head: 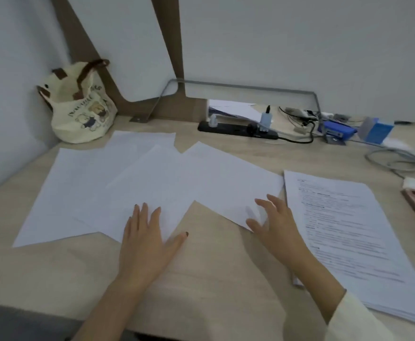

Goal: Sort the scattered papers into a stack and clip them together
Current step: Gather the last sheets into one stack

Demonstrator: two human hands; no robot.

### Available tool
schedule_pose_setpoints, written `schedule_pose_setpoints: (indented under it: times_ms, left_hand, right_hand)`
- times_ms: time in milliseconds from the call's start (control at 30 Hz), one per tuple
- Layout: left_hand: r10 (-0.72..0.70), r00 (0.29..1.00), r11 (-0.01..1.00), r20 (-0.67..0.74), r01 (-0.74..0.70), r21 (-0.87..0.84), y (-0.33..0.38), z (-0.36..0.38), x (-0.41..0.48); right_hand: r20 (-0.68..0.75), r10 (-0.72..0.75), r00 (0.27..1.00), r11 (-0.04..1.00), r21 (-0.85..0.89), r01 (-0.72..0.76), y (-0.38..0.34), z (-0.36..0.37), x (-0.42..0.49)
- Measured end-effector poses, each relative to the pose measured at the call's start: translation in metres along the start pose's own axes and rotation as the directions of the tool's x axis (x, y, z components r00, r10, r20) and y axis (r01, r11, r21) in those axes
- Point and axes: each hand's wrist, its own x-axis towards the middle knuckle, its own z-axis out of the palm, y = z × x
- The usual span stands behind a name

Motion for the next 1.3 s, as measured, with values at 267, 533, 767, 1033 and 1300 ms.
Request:
schedule_pose_setpoints:
  times_ms: [267,533,767,1033,1300]
  left_hand:
    - [0.07,0.997,0.936,0.042,-0.08,0.343,-0.006,-0.013,0.013]
    - [0.093,0.996,0.987,0.007,-0.093,0.132,-0.016,-0.037,0.017]
    - [-0.128,0.983,0.162,0.134,0.154,-0.975,-0.044,-0.079,-0.003]
    - [-0.325,0.939,0.263,0.107,0.199,-0.944,-0.07,-0.046,-0.011]
    - [-0.287,0.958,0.507,-0.01,0.143,-0.85,-0.065,-0.038,-0.014]
  right_hand:
    - [0.051,-0.027,0.998,0.989,-0.143,0.034,-0.028,0.041,0.021]
    - [0.024,-0.137,0.99,0.869,-0.477,0.132,-0.036,0.041,0.033]
    - [-0.109,-0.112,0.988,0.921,-0.384,0.062,-0.037,0.041,0.035]
    - [-0.306,0.205,0.93,0.951,0.287,-0.115,-0.042,0.022,0.026]
    - [-0.287,0.214,0.934,0.709,0.703,0.054,-0.092,-0.03,0.012]
